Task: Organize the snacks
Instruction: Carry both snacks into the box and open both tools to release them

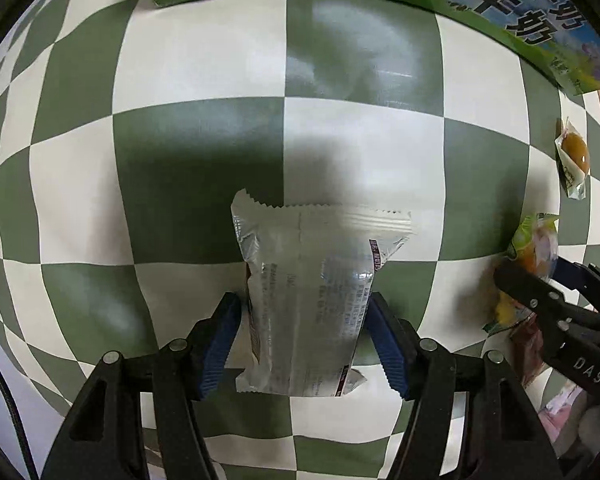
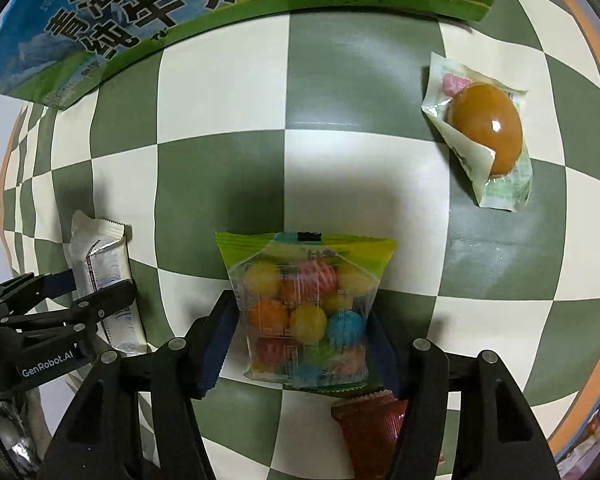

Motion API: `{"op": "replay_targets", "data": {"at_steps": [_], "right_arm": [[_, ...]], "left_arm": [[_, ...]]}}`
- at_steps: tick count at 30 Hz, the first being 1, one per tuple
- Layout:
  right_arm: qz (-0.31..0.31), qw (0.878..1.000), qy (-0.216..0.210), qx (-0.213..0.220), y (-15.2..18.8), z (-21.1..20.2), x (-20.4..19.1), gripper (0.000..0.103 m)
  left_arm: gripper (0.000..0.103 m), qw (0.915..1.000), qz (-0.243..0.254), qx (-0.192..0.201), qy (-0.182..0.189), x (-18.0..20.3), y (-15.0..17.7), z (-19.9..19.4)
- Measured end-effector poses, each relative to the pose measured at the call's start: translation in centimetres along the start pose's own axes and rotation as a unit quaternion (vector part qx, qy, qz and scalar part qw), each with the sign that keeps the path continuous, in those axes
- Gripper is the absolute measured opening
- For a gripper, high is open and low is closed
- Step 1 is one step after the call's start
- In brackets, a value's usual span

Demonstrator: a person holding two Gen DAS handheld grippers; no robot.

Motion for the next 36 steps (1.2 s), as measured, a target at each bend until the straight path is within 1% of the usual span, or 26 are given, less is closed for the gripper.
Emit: {"op": "replay_targets", "data": {"at_steps": [1, 2, 3, 4, 5, 6, 9, 13, 15, 16, 17, 19, 20, 21, 22, 23, 25, 26, 27, 29, 31, 33, 36], "right_arm": [[-0.002, 1.000, 0.006, 0.002, 0.3, 0.4, -0.1, 0.063], [-0.005, 1.000, 0.016, 0.004, 0.4, 0.5, -0.2, 0.056], [-0.009, 1.000, 0.023, 0.007, 0.5, 0.8, -0.6, 0.054], [-0.008, 1.000, 0.024, 0.012, 0.5, 0.9, -0.8, 0.054], [-0.008, 1.000, 0.025, 0.014, 0.5, 0.9, -0.9, 0.054], [-0.010, 0.999, 0.027, 0.016, 0.5, 0.8, -0.9, 0.054], [-0.004, 1.000, 0.015, 0.025, 1.0, 0.4, -1.1, 0.054], [0.002, 0.999, -0.014, 0.044, 1.1, -1.7, -1.5, 0.053], [0.003, 0.998, -0.032, 0.061, 0.7, -3.6, -2.0, 0.053], [0.003, 0.997, -0.038, 0.067, 0.6, -4.4, -2.2, 0.053], [0.002, 0.996, -0.046, 0.078, 1.1, -5.7, -3.0, 0.053], [-0.002, 0.993, -0.060, 0.104, 0.2, -8.6, -3.6, 0.053], [-0.004, 0.991, -0.062, 0.116, -0.3, -10.0, -3.7, 0.053], [-0.005, 0.989, -0.067, 0.134, -1.1, -12.0, -4.1, 0.053], [-0.005, 0.986, -0.072, 0.150, -1.9, -13.8, -4.2, 0.053], [-0.006, 0.983, -0.074, 0.167, -2.7, -15.7, -4.3, 0.053], [-0.006, 0.978, -0.075, 0.194, -4.4, -18.7, -4.2, 0.053], [-0.007, 0.976, -0.073, 0.206, -5.0, -19.9, -3.6, 0.053], [-0.008, 0.974, -0.061, 0.219, -6.3, -21.3, -3.1, 0.053], [-0.007, 0.972, -0.042, 0.229, -8.0, -23.4, -1.9, 0.053], [-0.003, 0.973, -0.022, 0.231, -10.6, -23.7, -0.5, 0.053], [0.002, 0.974, -0.009, 0.225, -13.0, -22.9, 1.0, 0.053], [0.008, 0.978, 0.010, 0.208, -16.1, -21.1, 3.0, 0.053]], "left_arm": [[0.056, 1.0000, -0.001, 0.005, -0.004, 0.2, 0.4, -0.2], [0.055, 0.9999, -0.002, 0.010, -0.006, 0.5, 1.3, -0.7], [0.054, 0.9999, -0.001, 0.015, -0.009, 0.6, 1.4, -0.9], [0.053, 0.9997, -0.002, 0.023, -0.012, 0.6, 1.6, -1.1], [0.053, 0.9994, -0.002, 0.030, -0.015, 1.0, 2.7, -1.3], [0.052, 0.9992, 0.001, 0.036, -0.018, 1.7, 2.5, -2.2], [0.051, 0.9991, -0.004, 0.042, -0.009, 2.0, 2.8, -3.2], [0.051, 0.9982, -0.010, 0.056, 0.022, 3.1, 3.2, -6.0], [0.051, 0.9966, -0.014, 0.066, 0.048, 4.0, 3.2, -8.4], [0.051, 0.9956, -0.016, 0.072, 0.058, 4.4, 2.7, -9.5], [0.051, 0.9940, -0.018, 0.080, 0.072, 4.8, 2.6, -10.9], [0.051, 0.9900, -0.020, 0.097, 0.100, 5.6, 1.6, -13.8], [0.051, 0.9878, -0.019, 0.106, 0.112, 5.5, 0.4, -15.1], [0.051, 0.9849, -0.017, 0.118, 0.126, 6.1, -0.1, -17.1], [0.051, 0.9830, -0.013, 0.126, 0.133, 5.6, -2.3, -19.1], [0.051, 0.9808, -0.011, 0.134, 0.141, 5.8, -3.1, -20.6], [0.051, 0.9773, -0.006, 0.148, 0.151, 5.2, -5.6, -24.5], [0.052, 0.9767, -0.004, 0.155, 0.149, 5.2, -6.8, -25.3], [0.052, 0.9766, -0.003, 0.161, 0.143, 5.5, -7.5, -25.9], [0.052, 0.9781, -0.001, 0.166, 0.126, 5.7, -9.8, -26.2], [0.052, 0.9811, -0.004, 0.164, 0.103, 5.6, -12.2, -25.4], [0.052, 0.9847, -0.010, 0.150, 0.088, 5.0, -14.5, -25.0], [0.052, 0.9901, -0.024, 0.117, 0.073, 4.3, -16.7, -22.2]]}}
Point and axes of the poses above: each gripper's, at about its wrist camera, not at the fingertips, and z roughly the way its jaws point, x to its right, y to its underside, the point moved 8 cm from there along z, roughly the way its jaws point, and after that the axes turned 13 degrees about -z, right-handed, at the moved point
